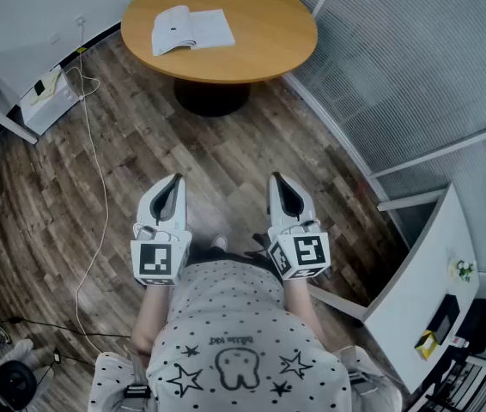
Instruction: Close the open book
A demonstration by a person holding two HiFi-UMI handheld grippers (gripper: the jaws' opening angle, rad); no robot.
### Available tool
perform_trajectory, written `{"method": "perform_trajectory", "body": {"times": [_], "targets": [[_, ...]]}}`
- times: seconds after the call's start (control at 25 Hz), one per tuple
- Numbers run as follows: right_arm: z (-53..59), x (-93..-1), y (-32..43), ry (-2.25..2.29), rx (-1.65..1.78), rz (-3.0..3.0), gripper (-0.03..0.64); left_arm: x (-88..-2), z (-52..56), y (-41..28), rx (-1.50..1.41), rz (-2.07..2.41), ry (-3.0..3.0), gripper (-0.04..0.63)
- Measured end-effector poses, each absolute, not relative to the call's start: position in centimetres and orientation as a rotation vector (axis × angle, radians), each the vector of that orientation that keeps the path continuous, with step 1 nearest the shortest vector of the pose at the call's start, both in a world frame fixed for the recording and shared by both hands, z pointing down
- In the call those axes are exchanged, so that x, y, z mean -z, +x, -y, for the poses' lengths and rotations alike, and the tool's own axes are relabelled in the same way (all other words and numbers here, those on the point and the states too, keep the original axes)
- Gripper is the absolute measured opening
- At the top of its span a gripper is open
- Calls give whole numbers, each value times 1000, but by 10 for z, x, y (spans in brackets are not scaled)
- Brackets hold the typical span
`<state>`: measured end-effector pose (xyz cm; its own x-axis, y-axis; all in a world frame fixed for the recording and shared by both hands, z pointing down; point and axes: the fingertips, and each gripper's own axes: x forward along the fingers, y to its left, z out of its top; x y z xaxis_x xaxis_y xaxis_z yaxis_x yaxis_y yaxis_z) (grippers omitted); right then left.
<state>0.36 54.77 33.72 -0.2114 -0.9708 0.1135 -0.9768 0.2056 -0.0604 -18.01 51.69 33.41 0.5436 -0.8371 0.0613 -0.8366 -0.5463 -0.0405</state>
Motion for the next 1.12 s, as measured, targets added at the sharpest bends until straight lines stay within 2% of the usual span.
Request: {"method": "perform_trajectory", "body": {"times": [1.12], "targets": [[-556,-350,28,1986,-293,2337,5,-337,-516,-163,110,-1442,-2797,11]]}}
